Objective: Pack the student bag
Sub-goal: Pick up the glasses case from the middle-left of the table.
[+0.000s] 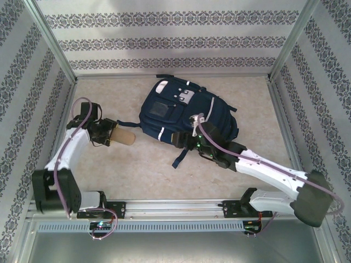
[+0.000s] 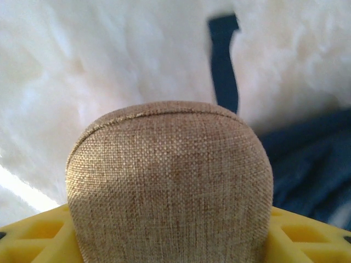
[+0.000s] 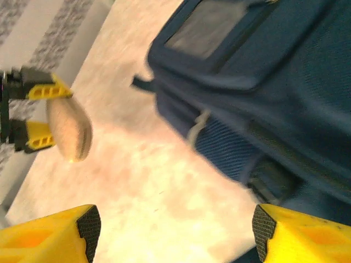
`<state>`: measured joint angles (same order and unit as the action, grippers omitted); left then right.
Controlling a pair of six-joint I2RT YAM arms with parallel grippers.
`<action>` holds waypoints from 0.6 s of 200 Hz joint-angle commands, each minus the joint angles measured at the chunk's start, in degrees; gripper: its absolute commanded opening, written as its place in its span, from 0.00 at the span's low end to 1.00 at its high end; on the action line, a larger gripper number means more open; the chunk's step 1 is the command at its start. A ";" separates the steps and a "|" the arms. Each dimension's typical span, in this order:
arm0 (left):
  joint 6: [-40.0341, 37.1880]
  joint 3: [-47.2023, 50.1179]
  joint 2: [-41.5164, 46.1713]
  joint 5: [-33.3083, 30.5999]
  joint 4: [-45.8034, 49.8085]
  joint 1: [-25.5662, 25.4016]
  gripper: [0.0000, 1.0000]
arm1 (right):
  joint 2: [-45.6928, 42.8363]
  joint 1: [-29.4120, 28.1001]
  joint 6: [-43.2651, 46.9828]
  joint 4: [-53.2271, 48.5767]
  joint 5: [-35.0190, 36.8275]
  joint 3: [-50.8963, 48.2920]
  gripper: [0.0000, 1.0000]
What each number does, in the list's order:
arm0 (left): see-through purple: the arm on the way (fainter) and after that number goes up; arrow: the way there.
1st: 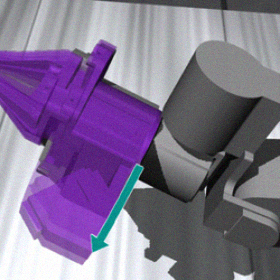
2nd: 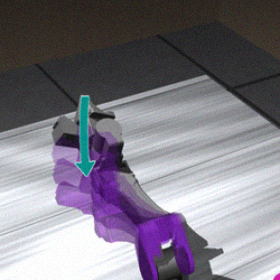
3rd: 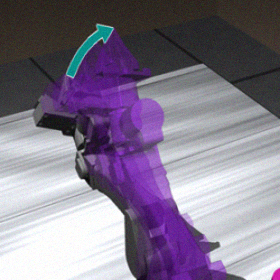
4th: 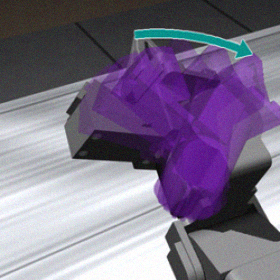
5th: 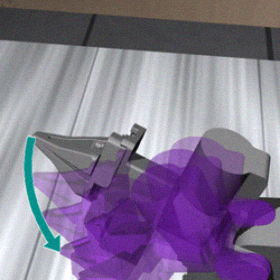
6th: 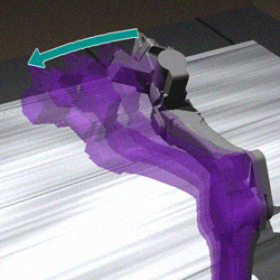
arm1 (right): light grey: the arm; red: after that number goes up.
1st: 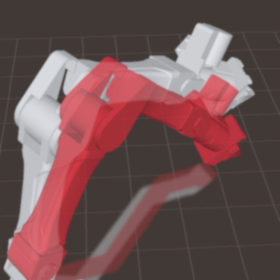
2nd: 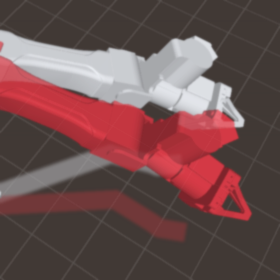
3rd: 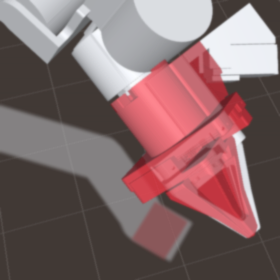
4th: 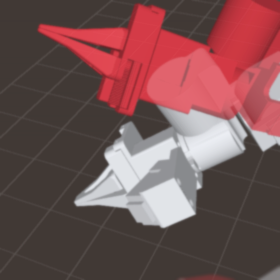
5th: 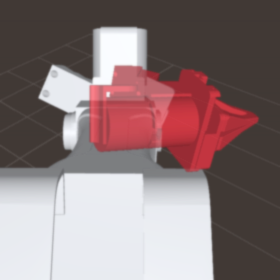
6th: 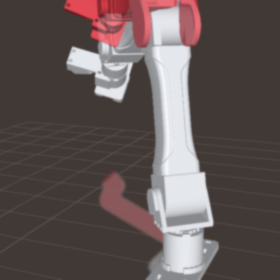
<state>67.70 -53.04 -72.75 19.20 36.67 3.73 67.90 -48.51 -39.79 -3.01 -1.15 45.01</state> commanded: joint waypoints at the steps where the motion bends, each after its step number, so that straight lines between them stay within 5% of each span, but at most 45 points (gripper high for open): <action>1: 6.28 3.46 6.64 0.65 2.24 -3.25 0.61 | 3.91 -2.83 2.25 6.60 -11.94 3.41 0.78; 66: 17.66 11.09 18.91 -1.33 1.51 -13.04 0.58 | 12.70 -9.27 2.02 20.85 -16.74 4.39 0.91; 120: 18.79 11.73 23.49 -0.52 2.54 -14.00 0.57 | 20.18 -10.76 -0.38 26.76 -15.25 5.68 0.91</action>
<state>84.01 -41.71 -51.31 18.85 38.13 -9.72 85.23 -58.39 -39.00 17.93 -16.40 48.51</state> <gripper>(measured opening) 0.610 0.916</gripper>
